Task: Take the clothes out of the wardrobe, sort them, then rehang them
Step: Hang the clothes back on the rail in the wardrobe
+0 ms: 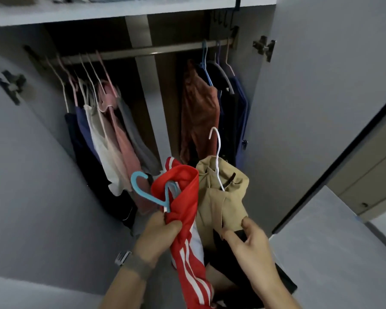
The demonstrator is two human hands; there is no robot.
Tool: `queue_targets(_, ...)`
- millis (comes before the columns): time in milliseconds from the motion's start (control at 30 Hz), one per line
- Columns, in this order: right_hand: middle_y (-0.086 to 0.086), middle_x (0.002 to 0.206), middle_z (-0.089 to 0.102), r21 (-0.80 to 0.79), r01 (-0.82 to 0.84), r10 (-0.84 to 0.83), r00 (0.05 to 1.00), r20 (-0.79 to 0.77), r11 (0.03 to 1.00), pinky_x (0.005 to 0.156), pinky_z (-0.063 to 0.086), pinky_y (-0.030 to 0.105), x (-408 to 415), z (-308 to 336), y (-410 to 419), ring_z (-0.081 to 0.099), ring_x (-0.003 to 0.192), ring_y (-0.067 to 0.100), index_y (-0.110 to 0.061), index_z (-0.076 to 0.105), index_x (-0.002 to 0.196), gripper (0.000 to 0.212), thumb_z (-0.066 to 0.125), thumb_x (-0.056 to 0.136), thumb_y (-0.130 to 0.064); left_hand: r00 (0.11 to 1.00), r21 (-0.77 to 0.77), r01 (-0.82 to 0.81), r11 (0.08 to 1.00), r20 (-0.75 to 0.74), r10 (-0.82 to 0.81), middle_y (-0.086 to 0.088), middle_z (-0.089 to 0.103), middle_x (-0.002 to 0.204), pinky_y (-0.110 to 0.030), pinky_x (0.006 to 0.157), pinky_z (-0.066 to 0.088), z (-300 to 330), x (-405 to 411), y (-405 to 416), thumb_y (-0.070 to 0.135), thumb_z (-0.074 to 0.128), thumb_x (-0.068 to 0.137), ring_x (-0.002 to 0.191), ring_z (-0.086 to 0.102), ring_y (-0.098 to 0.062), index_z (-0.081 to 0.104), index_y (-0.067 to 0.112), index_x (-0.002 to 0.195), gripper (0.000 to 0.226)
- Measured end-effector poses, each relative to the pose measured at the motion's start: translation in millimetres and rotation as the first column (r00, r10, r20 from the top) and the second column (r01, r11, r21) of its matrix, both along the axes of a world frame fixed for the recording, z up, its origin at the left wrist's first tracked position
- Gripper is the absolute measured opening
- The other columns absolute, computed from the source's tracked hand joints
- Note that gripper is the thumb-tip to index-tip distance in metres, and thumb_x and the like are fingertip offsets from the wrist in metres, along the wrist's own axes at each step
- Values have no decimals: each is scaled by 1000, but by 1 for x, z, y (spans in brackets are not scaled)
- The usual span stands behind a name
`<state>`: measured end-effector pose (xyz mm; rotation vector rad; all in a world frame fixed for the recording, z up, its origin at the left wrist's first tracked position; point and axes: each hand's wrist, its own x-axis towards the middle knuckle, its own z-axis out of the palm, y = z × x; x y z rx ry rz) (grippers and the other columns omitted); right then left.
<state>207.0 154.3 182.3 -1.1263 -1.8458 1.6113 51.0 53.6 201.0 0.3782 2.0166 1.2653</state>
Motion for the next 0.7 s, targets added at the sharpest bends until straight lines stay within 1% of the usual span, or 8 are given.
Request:
queue_targets(133,7,58,31,39,7,-6,1000,-30,999,50,25,30,-50,14,39,30,52,18,-11,36,68,34,67,80,-15,996,20,-26,999,-85,28,-7,53,55,-33,58,42,7,-46,25,26,48,61,57,52,-22,52,9,60,17)
queue_targets(233,6,59,31,15,-7,8,997,-81,1000,50,24,33,-85,19,73,28,52,20,-16,32,68,39,69,78,-23,980,68,-87,994,-173,97,-9,67,69,-37,68,53,9,-77,48,26,53,67,68,64,-24,61,10,74,19)
queue_targets(300,6,59,33,5,-17,18,993,-117,1000,49,25,32,-108,21,96,31,52,20,-15,36,69,37,70,79,-30,957,100,-140,985,-243,161,-5,69,74,-28,65,54,11,-97,65,16,56,79,70,65,-18,63,14,82,7)
queue_targets(400,7,59,33,1,-57,57,989,-136,998,48,25,31,-141,25,129,32,52,20,-11,41,72,36,67,86,-32,905,113,-236,965,-338,260,-3,65,71,-19,55,47,15,-125,88,7,52,86,65,61,-16,62,11,85,10)
queue_targets(500,10,59,38,-25,-102,98,986,-132,994,48,23,32,-169,31,160,33,51,23,-7,43,71,42,65,86,-40,861,121,-306,944,-388,329,-5,66,78,-30,68,52,20,-154,106,11,51,89,73,62,-20,62,9,94,12)
queue_targets(567,18,58,48,-34,-162,157,980,-120,986,48,29,32,-190,38,182,41,49,32,6,50,74,54,65,84,-45,829,134,-339,931,-425,363,-2,67,88,-32,78,51,24,-178,119,16,52,90,83,63,-18,61,16,99,12)
queue_targets(633,18,54,49,28,-186,188,977,-101,982,49,31,32,-210,44,199,43,46,32,7,50,67,55,66,83,-44,802,150,-343,927,-467,372,1,66,94,-22,81,47,29,-197,129,16,54,90,89,62,-15,61,19,101,13)
queue_targets(700,10,50,41,85,-209,218,968,-124,974,48,28,31,-228,46,212,39,45,21,1,43,58,52,68,83,-36,778,138,-324,936,-523,347,4,64,94,-7,73,41,31,-215,137,13,55,90,88,59,-11,63,16,104,16)
